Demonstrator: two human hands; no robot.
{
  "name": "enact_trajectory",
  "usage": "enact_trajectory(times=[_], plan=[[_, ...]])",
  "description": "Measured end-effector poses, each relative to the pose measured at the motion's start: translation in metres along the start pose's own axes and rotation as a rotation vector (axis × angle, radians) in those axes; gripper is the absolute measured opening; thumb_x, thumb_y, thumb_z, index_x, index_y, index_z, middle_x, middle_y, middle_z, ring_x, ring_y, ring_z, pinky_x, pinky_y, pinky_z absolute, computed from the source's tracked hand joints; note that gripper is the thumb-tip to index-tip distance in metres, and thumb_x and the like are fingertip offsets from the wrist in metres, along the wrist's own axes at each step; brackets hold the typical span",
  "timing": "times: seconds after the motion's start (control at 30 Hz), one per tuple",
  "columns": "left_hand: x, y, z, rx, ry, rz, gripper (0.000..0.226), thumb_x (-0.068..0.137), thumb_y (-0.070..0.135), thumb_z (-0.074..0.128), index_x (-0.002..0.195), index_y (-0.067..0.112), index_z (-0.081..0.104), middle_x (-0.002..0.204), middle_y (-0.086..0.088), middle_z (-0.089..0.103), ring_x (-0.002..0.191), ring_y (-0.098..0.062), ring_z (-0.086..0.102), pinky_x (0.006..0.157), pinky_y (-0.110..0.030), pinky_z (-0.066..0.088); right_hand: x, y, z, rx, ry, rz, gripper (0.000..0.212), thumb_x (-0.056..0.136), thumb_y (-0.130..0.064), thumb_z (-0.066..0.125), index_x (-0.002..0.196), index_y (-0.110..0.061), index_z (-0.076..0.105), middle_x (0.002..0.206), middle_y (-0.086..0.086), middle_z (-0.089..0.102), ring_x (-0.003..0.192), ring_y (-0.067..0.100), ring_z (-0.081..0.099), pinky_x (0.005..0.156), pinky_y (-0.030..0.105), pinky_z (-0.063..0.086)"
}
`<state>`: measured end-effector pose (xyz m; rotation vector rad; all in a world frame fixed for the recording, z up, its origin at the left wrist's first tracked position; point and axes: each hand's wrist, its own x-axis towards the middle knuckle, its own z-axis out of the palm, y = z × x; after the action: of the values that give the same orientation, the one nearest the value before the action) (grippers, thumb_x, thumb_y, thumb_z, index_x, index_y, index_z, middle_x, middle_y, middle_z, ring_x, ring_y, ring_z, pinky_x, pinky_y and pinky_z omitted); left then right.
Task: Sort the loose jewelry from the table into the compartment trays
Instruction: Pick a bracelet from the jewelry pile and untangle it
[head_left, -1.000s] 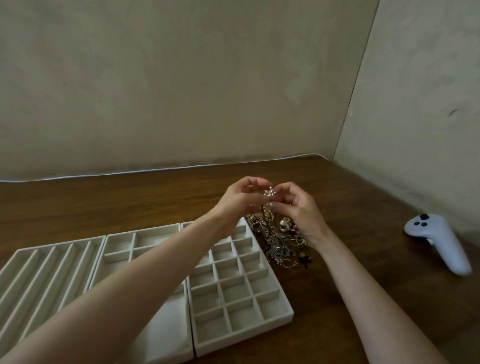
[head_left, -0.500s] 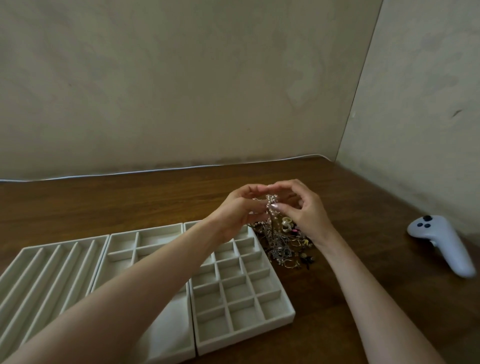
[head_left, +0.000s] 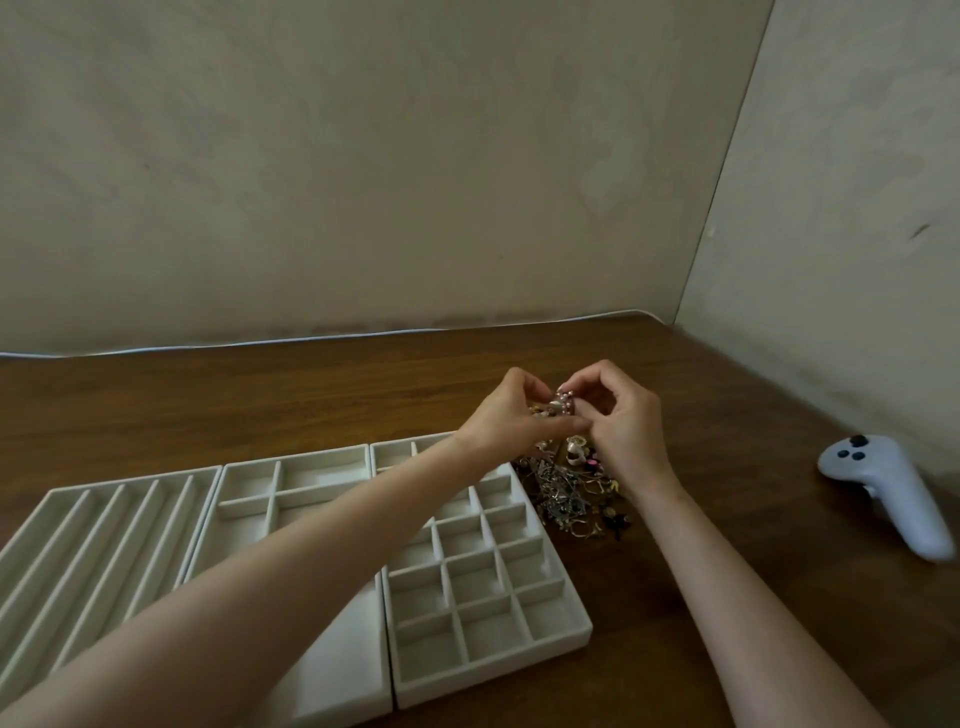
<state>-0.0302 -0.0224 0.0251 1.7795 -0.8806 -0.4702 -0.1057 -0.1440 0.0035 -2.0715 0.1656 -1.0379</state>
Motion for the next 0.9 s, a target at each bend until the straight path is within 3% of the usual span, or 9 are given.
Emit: enact_trajectory(times=[0.13,0.27,0.33,0.47,0.57,0.7,0.77,0.83,0.9], plan=[[-0.002,-0.004,-0.004,0.065,-0.078,-0.034,0.053,0.076,0.021,0.076,0.118,0.012,0.045,0.109,0.003,0.052,0.089,-0.007,0.052,0.072,-0.019,0.045,0.001,-0.004,-0.004,0.068,0.009,-0.041,0.026,0.084,0.005,0.061,0.091,-0.019,0.068,0.092,-0.002,0.065,0.088,0.006,0.061,0.077,0.015,0.049],[-0.006,-0.004,-0.005,-0.352,-0.193,-0.117,0.047,0.08,0.005,0.07,0.119,0.006,0.043,0.101,-0.007,0.059,0.08,-0.016,0.063,0.075,-0.028,0.056,0.002,0.001,-0.004,0.063,-0.011,0.016,0.031,0.083,0.004,0.063,0.1,-0.02,0.069,0.09,-0.001,0.062,0.083,0.01,0.06,0.073,0.021,0.051],[-0.004,-0.003,-0.007,-0.42,-0.135,-0.155,0.042,0.081,0.001,0.067,0.116,0.004,0.044,0.092,-0.008,0.059,0.067,-0.013,0.06,0.063,-0.024,0.054,0.002,0.003,-0.004,0.031,-0.003,0.041,0.029,0.081,0.005,0.065,0.097,-0.02,0.069,0.088,-0.002,0.064,0.078,0.005,0.059,0.07,0.018,0.05],[0.0,-0.007,-0.013,-0.187,0.054,-0.208,0.02,0.084,0.007,0.066,0.099,0.002,0.053,0.07,-0.004,0.053,0.054,-0.009,0.05,0.051,-0.017,0.048,0.004,0.007,-0.007,-0.058,-0.025,0.087,0.03,0.082,0.005,0.065,0.091,-0.023,0.069,0.088,-0.004,0.065,0.082,0.006,0.059,0.073,0.015,0.048],[0.003,-0.011,-0.016,-0.234,0.158,-0.183,0.01,0.089,0.011,0.061,0.089,0.002,0.058,0.067,-0.003,0.054,0.053,-0.009,0.051,0.051,-0.017,0.049,0.004,0.008,-0.009,-0.044,-0.039,0.119,0.028,0.083,0.004,0.064,0.093,-0.021,0.069,0.089,-0.003,0.066,0.085,0.008,0.061,0.074,0.015,0.049],[0.006,-0.015,-0.018,-0.334,0.305,-0.236,0.007,0.095,0.011,0.052,0.091,0.005,0.054,0.084,-0.01,0.06,0.068,-0.016,0.057,0.065,-0.027,0.055,0.006,0.004,-0.012,0.286,0.055,0.224,0.026,0.081,0.005,0.065,0.093,-0.019,0.068,0.09,-0.001,0.065,0.083,0.005,0.061,0.077,0.02,0.051],[0.006,-0.017,-0.017,-0.056,0.343,-0.206,0.008,0.093,0.015,0.053,0.099,0.009,0.054,0.097,-0.007,0.058,0.087,-0.018,0.056,0.08,-0.032,0.051,0.008,0.003,-0.015,0.501,0.112,0.278,0.025,0.081,0.006,0.064,0.095,-0.014,0.067,0.088,0.0,0.066,0.085,0.01,0.062,0.08,0.026,0.053],[0.005,-0.017,-0.016,0.233,0.358,-0.094,0.028,0.089,0.017,0.058,0.115,0.012,0.051,0.115,-0.003,0.05,0.108,-0.017,0.047,0.096,-0.034,0.043,0.009,0.003,-0.017,0.678,0.116,0.31,0.025,0.082,0.007,0.061,0.098,-0.012,0.065,0.086,0.0,0.066,0.084,0.013,0.062,0.08,0.028,0.054],[0.004,-0.012,-0.015,0.234,0.304,0.062,0.036,0.086,0.015,0.062,0.121,0.014,0.05,0.121,-0.001,0.05,0.115,-0.014,0.045,0.102,-0.032,0.04,0.008,0.001,-0.015,0.782,0.092,0.309,0.024,0.083,0.008,0.058,0.099,-0.01,0.064,0.085,0.001,0.065,0.082,0.013,0.063,0.077,0.027,0.056]])
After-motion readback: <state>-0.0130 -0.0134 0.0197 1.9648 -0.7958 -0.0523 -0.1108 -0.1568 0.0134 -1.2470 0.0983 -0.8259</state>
